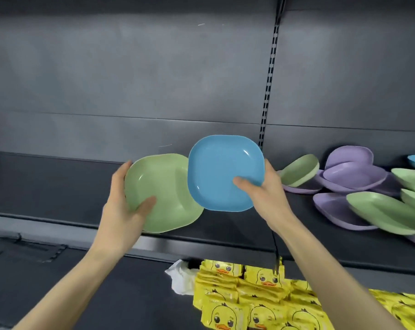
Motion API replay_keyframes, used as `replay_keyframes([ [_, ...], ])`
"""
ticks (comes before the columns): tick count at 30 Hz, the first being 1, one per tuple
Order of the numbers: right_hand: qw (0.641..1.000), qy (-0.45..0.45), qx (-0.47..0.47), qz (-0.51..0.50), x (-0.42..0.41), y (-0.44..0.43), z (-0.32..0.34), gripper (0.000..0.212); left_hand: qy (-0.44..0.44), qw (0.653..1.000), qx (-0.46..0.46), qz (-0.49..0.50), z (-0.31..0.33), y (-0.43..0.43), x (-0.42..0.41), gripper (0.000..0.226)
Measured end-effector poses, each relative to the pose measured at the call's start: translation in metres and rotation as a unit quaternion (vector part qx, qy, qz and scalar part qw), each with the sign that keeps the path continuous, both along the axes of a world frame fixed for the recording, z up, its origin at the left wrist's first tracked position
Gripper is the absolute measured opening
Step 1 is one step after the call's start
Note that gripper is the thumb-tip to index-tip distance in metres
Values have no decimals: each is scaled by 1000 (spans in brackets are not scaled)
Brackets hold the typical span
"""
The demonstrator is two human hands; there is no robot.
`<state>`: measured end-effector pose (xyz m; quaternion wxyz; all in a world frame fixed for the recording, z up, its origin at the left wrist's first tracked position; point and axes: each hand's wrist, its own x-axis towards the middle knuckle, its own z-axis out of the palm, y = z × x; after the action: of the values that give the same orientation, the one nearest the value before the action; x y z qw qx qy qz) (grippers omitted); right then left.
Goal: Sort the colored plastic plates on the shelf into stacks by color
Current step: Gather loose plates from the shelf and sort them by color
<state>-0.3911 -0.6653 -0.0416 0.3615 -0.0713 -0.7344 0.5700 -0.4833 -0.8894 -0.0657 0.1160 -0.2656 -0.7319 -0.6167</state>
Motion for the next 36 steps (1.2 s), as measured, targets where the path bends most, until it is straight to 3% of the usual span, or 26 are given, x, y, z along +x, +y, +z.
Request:
replay_keyframes([
  [10,997,-5,-10,-74,-41,25,10,34,9,998,2,-64,4,39,-75,59],
  [18,994,-36,-1,-107,-73,71,1,32,32,983,-117,-136,16,104,-132,63],
  [27,987,-93,17,-126,-103,104,-10,31,-2,973,-193,-129,2,150,-179,58],
  [31,985,-109,19,-130,-109,111,-12,31,-7,951,-282,-129,-2,161,-192,61],
  [36,983,-118,7,-140,-117,115,-14,33,56,891,-440,-96,-7,166,-202,68],
])
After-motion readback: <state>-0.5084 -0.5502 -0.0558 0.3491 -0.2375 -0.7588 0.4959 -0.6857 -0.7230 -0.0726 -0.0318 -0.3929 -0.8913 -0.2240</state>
